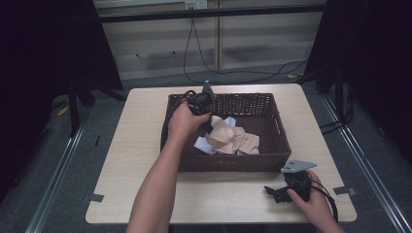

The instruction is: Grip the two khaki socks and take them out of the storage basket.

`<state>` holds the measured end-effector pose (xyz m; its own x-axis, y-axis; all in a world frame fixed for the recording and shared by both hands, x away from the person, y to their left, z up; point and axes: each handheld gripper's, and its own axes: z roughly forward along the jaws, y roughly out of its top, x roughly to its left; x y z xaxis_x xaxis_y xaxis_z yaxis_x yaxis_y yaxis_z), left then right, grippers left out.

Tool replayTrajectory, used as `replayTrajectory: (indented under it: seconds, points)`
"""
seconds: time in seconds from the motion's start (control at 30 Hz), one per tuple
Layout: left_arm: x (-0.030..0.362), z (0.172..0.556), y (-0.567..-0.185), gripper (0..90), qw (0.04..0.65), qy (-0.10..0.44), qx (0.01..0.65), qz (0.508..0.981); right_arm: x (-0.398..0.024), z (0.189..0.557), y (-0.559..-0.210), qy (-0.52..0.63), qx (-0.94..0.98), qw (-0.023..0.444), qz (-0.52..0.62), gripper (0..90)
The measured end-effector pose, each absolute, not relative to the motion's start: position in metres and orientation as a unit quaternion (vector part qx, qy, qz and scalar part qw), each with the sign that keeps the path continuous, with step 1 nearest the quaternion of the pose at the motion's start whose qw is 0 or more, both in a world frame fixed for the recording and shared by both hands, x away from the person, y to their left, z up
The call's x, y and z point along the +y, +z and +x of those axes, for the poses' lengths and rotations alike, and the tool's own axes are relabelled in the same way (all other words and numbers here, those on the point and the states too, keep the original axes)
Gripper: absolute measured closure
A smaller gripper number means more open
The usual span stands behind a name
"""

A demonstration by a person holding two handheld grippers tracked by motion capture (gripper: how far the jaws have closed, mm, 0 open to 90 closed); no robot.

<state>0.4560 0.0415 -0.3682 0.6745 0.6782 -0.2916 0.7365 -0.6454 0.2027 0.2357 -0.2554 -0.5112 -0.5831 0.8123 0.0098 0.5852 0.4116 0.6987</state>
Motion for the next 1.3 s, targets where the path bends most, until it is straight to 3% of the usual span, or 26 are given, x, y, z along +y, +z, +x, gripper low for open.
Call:
replayTrajectory:
  seconds: [0.37,1.3]
  points:
    - [0.061,0.444,-0.312,87.7,0.160,-0.113,0.376,0.906,-0.255,0.235,-0.511,0.336,0.823,0.162,0.427,0.0]
    - [0.088,0.403,-0.269,87.6,0.178,-0.122,0.309,0.926,-0.255,0.235,-0.511,0.336,0.823,0.162,0.428,0.0]
